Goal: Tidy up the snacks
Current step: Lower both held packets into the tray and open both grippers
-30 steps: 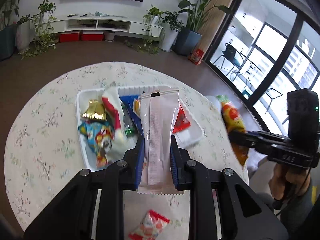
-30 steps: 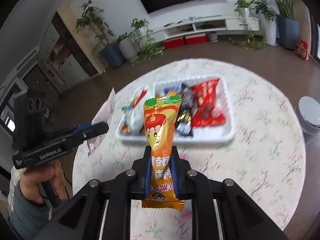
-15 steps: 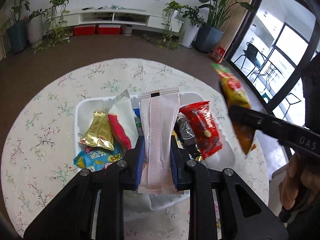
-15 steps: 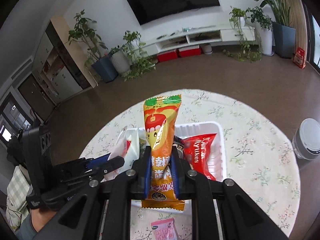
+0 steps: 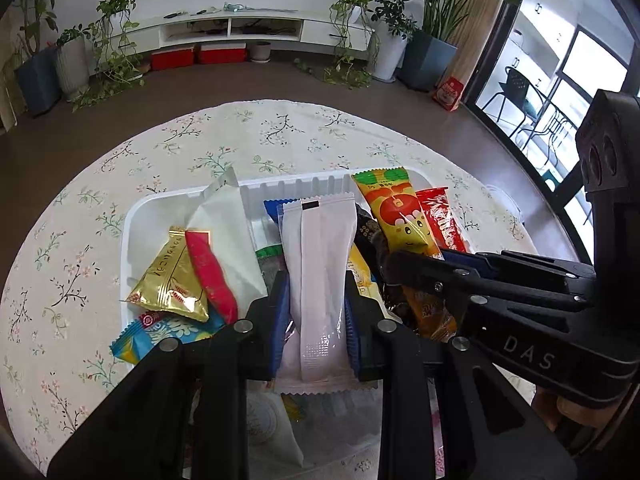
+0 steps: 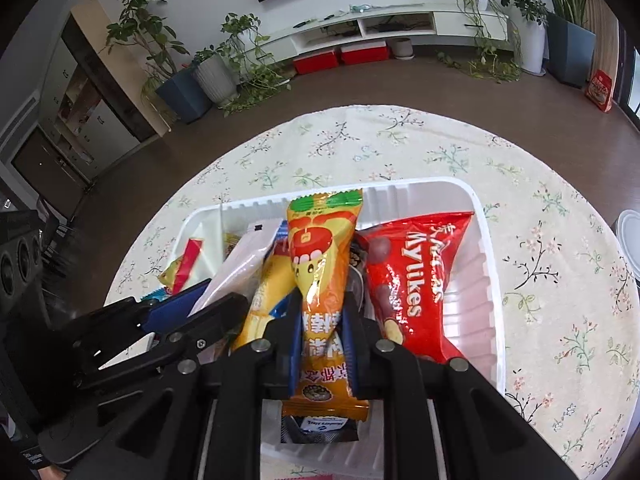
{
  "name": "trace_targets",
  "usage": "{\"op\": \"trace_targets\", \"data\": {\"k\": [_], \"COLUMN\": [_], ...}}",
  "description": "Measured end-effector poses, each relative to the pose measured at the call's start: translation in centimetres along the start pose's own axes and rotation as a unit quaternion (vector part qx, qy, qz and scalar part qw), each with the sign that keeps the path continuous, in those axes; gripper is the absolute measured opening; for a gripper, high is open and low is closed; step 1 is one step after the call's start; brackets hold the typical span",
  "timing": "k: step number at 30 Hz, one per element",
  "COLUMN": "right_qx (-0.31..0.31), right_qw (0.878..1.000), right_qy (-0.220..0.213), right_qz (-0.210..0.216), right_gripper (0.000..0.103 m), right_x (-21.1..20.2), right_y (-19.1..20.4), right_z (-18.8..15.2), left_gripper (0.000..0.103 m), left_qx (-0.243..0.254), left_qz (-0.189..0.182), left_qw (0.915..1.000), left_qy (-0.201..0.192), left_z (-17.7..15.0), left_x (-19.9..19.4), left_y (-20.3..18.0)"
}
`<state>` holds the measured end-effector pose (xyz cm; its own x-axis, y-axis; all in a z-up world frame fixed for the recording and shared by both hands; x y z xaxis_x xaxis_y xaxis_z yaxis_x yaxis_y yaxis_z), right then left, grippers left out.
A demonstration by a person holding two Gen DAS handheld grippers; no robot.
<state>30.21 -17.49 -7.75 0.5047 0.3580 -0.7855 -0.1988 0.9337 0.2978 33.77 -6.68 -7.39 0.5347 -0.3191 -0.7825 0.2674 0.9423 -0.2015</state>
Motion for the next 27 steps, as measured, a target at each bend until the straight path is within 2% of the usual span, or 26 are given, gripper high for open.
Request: {"op": "trace_targets", "data": {"k": [3, 5, 10, 18, 20, 25, 27], "right_qx": [-0.002, 0.001, -0.014, -0.024, -0.026, -0.03, -0.031], "right_qw": [1.0, 1.0, 1.0, 0.999, 0.999, 0.998, 0.997], "right_qy": [0.002, 0.006, 0.006, -0.008, -0.012, -0.036, -0.042], "right_qz": [-0.008, -0.011, -0.018, -0.037, -0.043, -0.052, -0.054], "right_gripper": [0.025, 0.032, 0.034, 0.037, 0.042, 0.054, 0.054], "right_x": [0.5, 0.7, 0.6, -0.9, -1.5, -3.7, -4.5], "right_y": [0.0, -0.3, -0.2, -0.8, -1.0, -1.1, -1.2], "right_z": [0.0, 0.0, -0.2, -0.3, -0.4, -0.6, -0.7], "left_gripper": [0.024, 0.025, 0.029, 0.062, 0.07, 0.074, 0.075], "left_qx": [0.002, -0.001, 0.001, 0.001, 0.003, 0.002, 0.002], "left_qz": [0.011, 0.013, 0.014, 0.008, 0.004, 0.004, 0.007], "left_qw": [0.9999, 0.9999, 0.9999, 0.9997, 0.9996, 0.9992, 0.9987], "left_qy": [0.0, -0.003, -0.006, -0.022, -0.027, -0.041, -0.05], "left_z": [0.5, 0.5, 0.8, 0.8, 0.7, 0.5, 0.4], "left_x": [0.7, 0.7, 0.7, -0.7, -1.3, -3.0, -4.0], "left_y": [0.3, 0.3, 0.5, 0.1, -0.2, -0.6, -1.0]}}
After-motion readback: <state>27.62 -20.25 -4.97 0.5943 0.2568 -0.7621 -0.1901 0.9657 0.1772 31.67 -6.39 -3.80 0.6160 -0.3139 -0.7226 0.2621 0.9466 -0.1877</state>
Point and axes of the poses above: each gripper's, at about its wrist camera, not at the fingertips, and x roughly the way its jaws point, y to its left, z to its top, the point moved 6 cm from there along x, roughly the way its jaws point, and after that the axes turned 2 degrees about -x, right-handed, at the moved point
